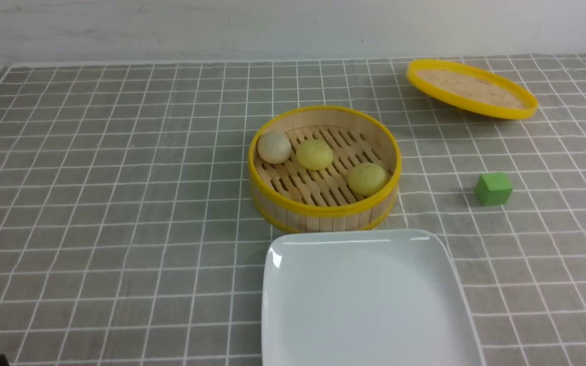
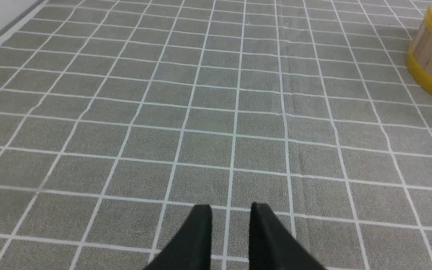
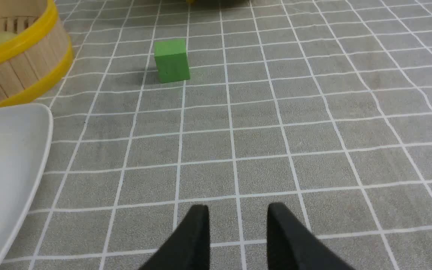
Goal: Put the steamed buns into the plate on the grey tablecloth.
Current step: 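Reach toward a bun in the bamboo steamer with the right gripper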
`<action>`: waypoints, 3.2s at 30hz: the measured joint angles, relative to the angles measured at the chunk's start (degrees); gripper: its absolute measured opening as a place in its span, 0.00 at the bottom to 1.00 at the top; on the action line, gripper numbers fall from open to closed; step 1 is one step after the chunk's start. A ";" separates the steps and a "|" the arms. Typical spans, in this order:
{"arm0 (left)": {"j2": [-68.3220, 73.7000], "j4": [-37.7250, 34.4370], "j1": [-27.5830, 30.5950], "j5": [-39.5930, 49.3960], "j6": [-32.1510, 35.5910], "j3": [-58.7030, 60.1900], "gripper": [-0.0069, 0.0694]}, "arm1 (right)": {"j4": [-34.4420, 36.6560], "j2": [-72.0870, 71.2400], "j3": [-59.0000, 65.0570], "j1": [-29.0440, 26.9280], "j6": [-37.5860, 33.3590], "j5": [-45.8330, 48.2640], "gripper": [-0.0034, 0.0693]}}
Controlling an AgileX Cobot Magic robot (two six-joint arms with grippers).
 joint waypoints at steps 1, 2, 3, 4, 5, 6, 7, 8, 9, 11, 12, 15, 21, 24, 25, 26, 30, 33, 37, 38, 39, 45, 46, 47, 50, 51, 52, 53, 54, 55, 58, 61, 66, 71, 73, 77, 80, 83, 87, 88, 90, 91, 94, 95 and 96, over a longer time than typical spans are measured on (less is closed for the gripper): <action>0.00 0.00 0.00 0.00 0.00 0.00 0.32 | 0.00 0.00 0.00 0.00 0.00 0.00 0.38; 0.00 0.00 0.00 0.00 0.00 0.00 0.32 | 0.00 0.00 0.00 0.00 0.00 0.00 0.38; 0.00 0.00 0.00 0.00 0.00 0.00 0.32 | 0.00 0.00 0.00 0.00 0.00 0.00 0.38; 0.00 0.00 0.00 0.00 0.00 0.00 0.32 | 0.00 0.00 0.00 0.00 0.00 0.00 0.38; 0.00 0.00 0.00 0.00 0.00 0.00 0.32 | 0.00 0.00 0.00 0.00 0.00 0.00 0.38; 0.00 0.00 0.00 0.00 0.00 0.00 0.32 | 0.00 0.00 0.00 0.00 0.00 0.00 0.38; 0.00 0.00 0.00 0.00 0.00 0.00 0.32 | 0.00 0.00 0.00 0.00 0.00 0.00 0.38; 0.00 0.00 0.00 0.00 0.00 0.00 0.32 | 0.00 0.00 0.00 0.00 0.00 0.00 0.38; 0.00 0.00 0.00 0.00 0.00 0.00 0.32 | 0.00 0.00 0.00 0.00 0.00 0.00 0.38; 0.00 0.00 0.00 0.00 0.00 0.00 0.32 | 0.00 0.00 0.00 0.00 0.00 0.00 0.38; 0.00 0.00 0.00 0.00 0.00 0.00 0.32 | 0.00 0.00 0.00 0.00 0.00 0.00 0.38; 0.00 0.00 0.00 0.00 0.00 0.00 0.32 | 0.00 0.00 0.00 0.00 0.00 0.00 0.38; 0.00 0.00 0.00 0.00 0.00 0.00 0.32 | 0.00 0.00 0.00 0.00 0.00 0.00 0.38; 0.00 0.00 0.00 0.00 0.00 0.00 0.32 | 0.00 0.00 0.00 0.00 0.00 0.00 0.38; 0.00 0.00 0.00 0.04 0.00 0.00 0.32 | 0.00 0.00 0.00 0.00 0.00 0.00 0.38; 0.00 0.00 0.00 0.04 0.00 0.00 0.32 | 0.00 0.00 0.00 0.00 0.00 0.00 0.38; 0.00 0.00 0.00 0.04 0.00 0.00 0.32 | 0.00 0.00 0.00 0.00 0.00 0.00 0.38; 0.00 0.00 0.00 0.04 0.00 0.00 0.32 | 0.00 0.00 0.00 0.00 0.00 0.00 0.38; 0.00 0.00 0.00 0.04 0.00 0.00 0.32 | -0.14 0.00 0.00 0.00 0.00 0.00 0.38; 0.00 0.00 0.00 0.04 0.00 0.00 0.32 | -0.16 0.00 0.00 0.00 0.00 0.00 0.38; 0.00 0.00 0.00 0.04 0.00 0.00 0.32 | -0.16 0.00 0.00 0.00 0.07 0.00 0.38; 0.00 -10.72 0.00 -0.37 -9.34 -0.04 0.33 | 14.87 0.00 0.17 0.00 13.41 -1.54 0.38; 0.00 -10.72 0.00 -0.38 -9.99 -0.04 0.33 | 16.44 0.00 0.17 0.00 14.02 -1.54 0.38; 0.00 -17.15 0.00 -0.38 -15.66 -0.04 0.33 | 22.20 0.00 0.17 0.00 18.92 -1.98 0.38; 0.00 -24.10 0.00 -0.38 -22.46 -0.04 0.33 | 29.57 0.00 0.17 0.00 23.25 -2.37 0.38; 0.00 -26.06 0.00 -0.38 -24.76 0.02 0.33 | 30.83 0.00 0.17 0.00 24.11 -2.48 0.38; 0.00 -27.00 0.00 -0.38 -25.96 0.02 0.33 | 31.47 0.00 0.17 0.00 24.48 -2.54 0.38; 0.00 -27.74 0.00 -0.38 -26.86 0.02 0.33 | 31.79 0.00 0.17 0.00 24.83 -2.67 0.38; 0.00 -28.33 0.00 -0.42 -27.57 0.06 0.33 | 31.89 0.00 0.17 0.00 24.88 -2.81 0.38; 0.00 -28.69 0.00 -0.69 -28.08 0.06 0.33 | 32.06 0.00 0.17 0.00 24.88 -3.24 0.37; 0.00 -29.69 0.00 -1.71 -28.29 0.06 0.33 | 31.51 0.00 -1.53 0.00 22.36 -3.84 0.31; 0.00 -29.79 0.00 0.13 -26.49 -1.98 0.29 | 28.47 0.13 -6.89 0.00 17.05 -4.06 0.20; 2.61 -29.79 0.00 8.91 -16.56 -14.56 0.11 | 15.84 11.06 -23.84 0.00 6.39 4.85 0.04; 14.29 -29.91 0.00 24.21 -10.40 -21.10 0.09 | 10.14 30.33 -34.26 0.00 4.38 22.70 0.05; 19.97 -30.03 0.00 29.22 -8.01 -22.66 0.09 | 12.76 38.86 -37.27 0.00 0.37 27.11 0.05; 29.30 -30.23 0.00 31.72 -3.32 -25.14 0.09 | 27.20 53.56 -43.33 -0.07 -16.25 27.66 0.07; 34.71 -30.42 0.00 31.72 -0.82 -26.70 0.10 | 39.56 63.72 -49.35 0.02 -28.71 27.38 0.10; 38.51 -30.55 0.00 31.67 0.03 -27.90 0.12 | 47.01 75.18 -56.14 1.76 -37.16 27.44 0.18; 41.49 -30.60 0.00 31.32 0.32 -28.57 0.16 | 48.16 88.93 -67.38 7.34 -40.60 27.50 0.33; 42.06 -30.60 0.00 31.20 0.32 -28.61 0.18 | 46.71 94.19 -73.48 9.51 -40.52 27.64 0.39; 42.51 -30.60 0.00 31.06 0.32 -28.61 0.19 | 43.89 100.01 -80.04 11.68 -39.06 28.30 0.44; 42.57 -30.60 0.00 31.06 0.32 -28.61 0.20 | 43.89 100.72 -80.04 11.92 -38.77 28.41 0.44; 42.87 -30.60 0.00 30.87 0.32 -28.61 0.24 | 35.28 111.60 -94.74 15.00 -32.51 30.80 0.49; 42.94 -30.60 0.00 30.74 0.32 -28.61 0.25 | 32.40 114.80 -99.06 15.73 -30.47 32.04 0.49; 43.00 -30.60 0.00 30.66 0.32 -28.61 0.26 | 29.51 117.92 -103.29 16.39 -28.53 33.60 0.49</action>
